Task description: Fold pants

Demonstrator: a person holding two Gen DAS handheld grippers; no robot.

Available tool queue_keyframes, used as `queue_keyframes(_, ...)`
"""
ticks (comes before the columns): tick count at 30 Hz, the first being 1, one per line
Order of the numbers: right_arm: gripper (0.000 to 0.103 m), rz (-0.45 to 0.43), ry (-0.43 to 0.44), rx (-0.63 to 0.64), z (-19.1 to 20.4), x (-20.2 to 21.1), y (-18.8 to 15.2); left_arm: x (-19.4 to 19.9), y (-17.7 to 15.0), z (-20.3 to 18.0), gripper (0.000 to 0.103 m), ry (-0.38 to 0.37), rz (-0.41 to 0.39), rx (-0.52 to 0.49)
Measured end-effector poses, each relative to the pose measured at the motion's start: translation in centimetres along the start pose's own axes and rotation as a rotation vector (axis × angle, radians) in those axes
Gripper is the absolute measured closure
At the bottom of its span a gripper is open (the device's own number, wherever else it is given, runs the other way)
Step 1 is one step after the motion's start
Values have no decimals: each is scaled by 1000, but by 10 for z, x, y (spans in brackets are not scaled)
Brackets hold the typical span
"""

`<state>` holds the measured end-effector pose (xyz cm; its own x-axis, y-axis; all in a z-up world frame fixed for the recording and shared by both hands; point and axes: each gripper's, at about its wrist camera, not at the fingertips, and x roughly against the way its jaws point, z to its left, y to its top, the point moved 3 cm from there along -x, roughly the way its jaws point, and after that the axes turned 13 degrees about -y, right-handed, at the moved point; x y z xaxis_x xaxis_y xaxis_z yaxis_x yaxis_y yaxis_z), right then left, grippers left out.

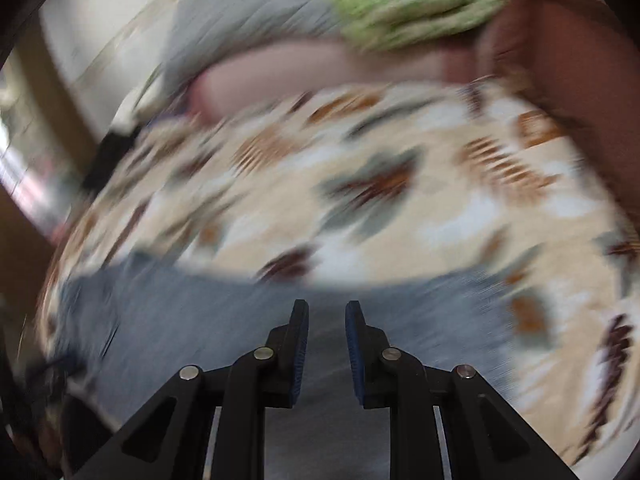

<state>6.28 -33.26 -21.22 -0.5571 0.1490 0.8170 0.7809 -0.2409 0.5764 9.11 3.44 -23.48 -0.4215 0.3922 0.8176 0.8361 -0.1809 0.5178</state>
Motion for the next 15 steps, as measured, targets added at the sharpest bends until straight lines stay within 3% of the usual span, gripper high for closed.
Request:
queue_keyframes(3, 82, 83, 64, 47, 43, -23, -15, 5, 1, 30, 46, 57, -6, 75)
queue_keyframes(5, 82, 138, 62, 51, 57, -41, -22, -3, -2, 52, 43, 101, 49, 134)
queue_keyframes(8, 81, 139, 32, 43, 68, -60, -18, -9, -6, 71, 43, 80, 78, 200)
queue_keyframes(11, 81, 135, 55, -22, 61, -60, -8, -4, -5, 63, 43, 107, 69, 177)
queue_keyframes(15, 81, 88, 73, -26, 47, -33, -13, 6, -2, 32, 43, 73, 44, 106)
